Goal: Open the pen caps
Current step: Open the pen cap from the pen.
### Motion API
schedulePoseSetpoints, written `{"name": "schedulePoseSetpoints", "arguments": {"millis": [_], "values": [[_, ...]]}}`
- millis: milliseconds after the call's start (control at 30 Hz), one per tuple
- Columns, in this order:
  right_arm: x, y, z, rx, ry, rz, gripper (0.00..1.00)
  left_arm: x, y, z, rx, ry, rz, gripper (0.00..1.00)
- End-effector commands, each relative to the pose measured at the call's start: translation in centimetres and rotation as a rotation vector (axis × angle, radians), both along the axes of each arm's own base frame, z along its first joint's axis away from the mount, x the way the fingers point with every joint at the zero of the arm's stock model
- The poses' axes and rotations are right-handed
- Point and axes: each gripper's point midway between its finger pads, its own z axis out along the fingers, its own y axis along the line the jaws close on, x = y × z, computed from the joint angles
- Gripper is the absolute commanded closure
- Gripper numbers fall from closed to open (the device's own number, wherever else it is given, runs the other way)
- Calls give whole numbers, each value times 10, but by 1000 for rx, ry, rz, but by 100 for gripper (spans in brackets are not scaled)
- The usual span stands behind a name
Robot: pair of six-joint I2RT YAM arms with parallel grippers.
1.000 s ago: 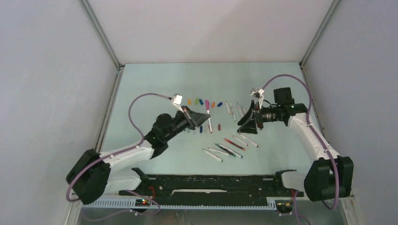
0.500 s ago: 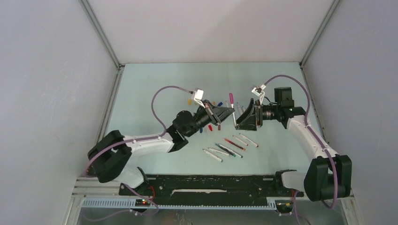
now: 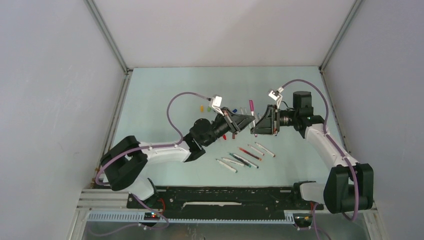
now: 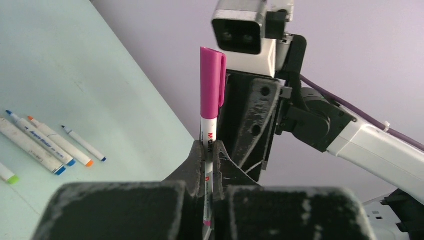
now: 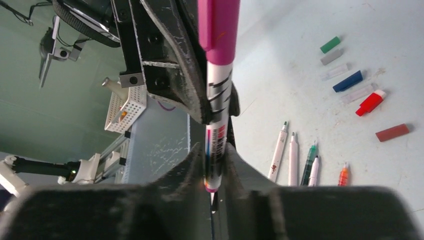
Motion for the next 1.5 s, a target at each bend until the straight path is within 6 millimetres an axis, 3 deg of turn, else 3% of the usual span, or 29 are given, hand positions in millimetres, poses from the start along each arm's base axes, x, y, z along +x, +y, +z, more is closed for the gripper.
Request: {"name": "schedulePoseSetpoints", "arguments": {"millis": [0, 33, 100, 233, 300, 467, 667, 833, 1000, 1167, 1467], "values": [[-3, 0, 8, 38, -10, 39, 86, 1, -6, 40, -96, -53, 7, 100], [-3, 1, 9, 43, -11, 46, 97, 0, -6, 41, -98, -55, 3, 100], [-5, 0, 11, 54, -24, 58, 100, -2, -6, 43, -98, -62, -5, 89], [-15, -5, 14, 89, -87, 89, 100, -6, 6, 48, -58, -108, -14, 46], [-15, -13, 18, 117, -136, 82, 100, -7, 19, 49, -34, -144, -9, 29], [-13, -20, 17, 97, -185, 31, 100, -2, 66, 54, -22, -204, 35, 2], [-12, -20, 15, 70, -212, 11, 100, 0, 105, 59, 55, -237, 128, 0], [-15, -18, 12, 43, -242, 4, 100, -5, 112, 61, 61, -276, 126, 0], [-21, -9, 2, -31, -281, 35, 100, -8, 89, 74, 34, -292, 21, 4], [-25, -3, -6, -69, -277, 75, 100, -7, 56, 73, 48, -295, -46, 5], [-27, 0, -8, -71, -266, 93, 100, -13, 17, 71, -11, -283, -145, 27]]}}
